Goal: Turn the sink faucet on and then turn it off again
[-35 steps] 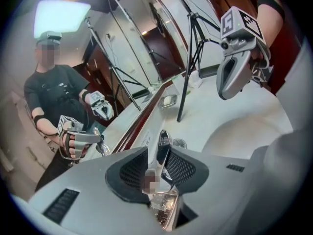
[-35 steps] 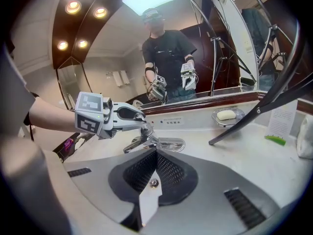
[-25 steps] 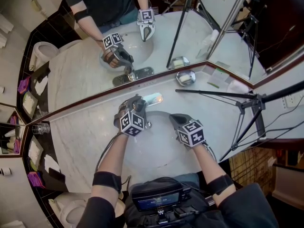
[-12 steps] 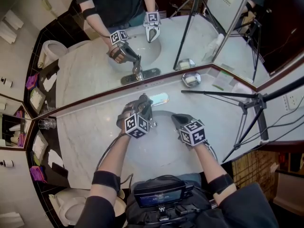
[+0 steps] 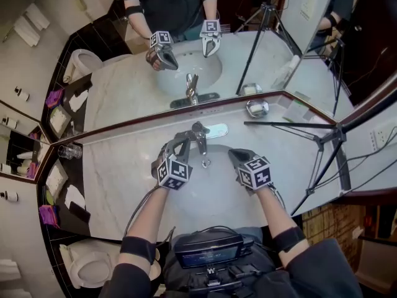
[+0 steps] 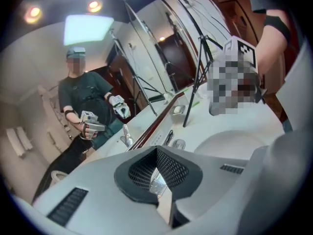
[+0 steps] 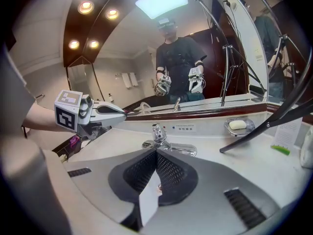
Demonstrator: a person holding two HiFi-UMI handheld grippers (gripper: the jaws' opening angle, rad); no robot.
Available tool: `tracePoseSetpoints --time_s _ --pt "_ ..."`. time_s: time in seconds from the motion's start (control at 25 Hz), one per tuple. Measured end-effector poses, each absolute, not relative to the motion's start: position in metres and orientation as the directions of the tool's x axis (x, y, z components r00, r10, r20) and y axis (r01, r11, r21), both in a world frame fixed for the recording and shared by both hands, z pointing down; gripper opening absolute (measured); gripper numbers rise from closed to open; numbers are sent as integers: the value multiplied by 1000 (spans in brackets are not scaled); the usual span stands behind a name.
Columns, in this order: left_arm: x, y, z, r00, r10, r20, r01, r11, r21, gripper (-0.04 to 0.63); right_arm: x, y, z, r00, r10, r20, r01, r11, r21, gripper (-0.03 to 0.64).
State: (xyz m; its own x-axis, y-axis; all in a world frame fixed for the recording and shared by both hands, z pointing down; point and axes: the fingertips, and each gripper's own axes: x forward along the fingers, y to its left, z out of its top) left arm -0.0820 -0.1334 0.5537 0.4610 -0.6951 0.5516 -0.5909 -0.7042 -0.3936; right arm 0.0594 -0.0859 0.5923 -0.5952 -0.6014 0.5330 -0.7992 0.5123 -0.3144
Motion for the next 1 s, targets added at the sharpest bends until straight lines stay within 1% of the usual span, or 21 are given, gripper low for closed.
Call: tracePoseSetpoints --time_s 0.08,0.2,0.32,0.48,0.64,1.0 --pt "-92 -127 543 460 -708 536 -682 -668 -298 3 60 -84 588 -595 -603 531 -798 519 -306 26" --pt "-106 -115 526 470 -717 515 -793 -599 -110 3 61 -81 583 -595 -604 530 -797 531 -289 26" --pt "-126 -103 520 461 -745 482 -850 -527 -2 3 62 -80 576 -594 -609 525 -796 539 -274 26" --pt "-147 -80 524 447 -760 471 -886 -449 117 3 63 -79 570 -591 -616 521 -797 547 -257 26" --pt "-163 -55 530 431 -764 480 -901 -387 193 3 69 -74 568 -588 -618 522 -797 552 -244 26" --pt "-176 -40 533 397 -798 453 -918 -339 209 2 70 -67 570 -584 -613 533 -799 551 -242 26"
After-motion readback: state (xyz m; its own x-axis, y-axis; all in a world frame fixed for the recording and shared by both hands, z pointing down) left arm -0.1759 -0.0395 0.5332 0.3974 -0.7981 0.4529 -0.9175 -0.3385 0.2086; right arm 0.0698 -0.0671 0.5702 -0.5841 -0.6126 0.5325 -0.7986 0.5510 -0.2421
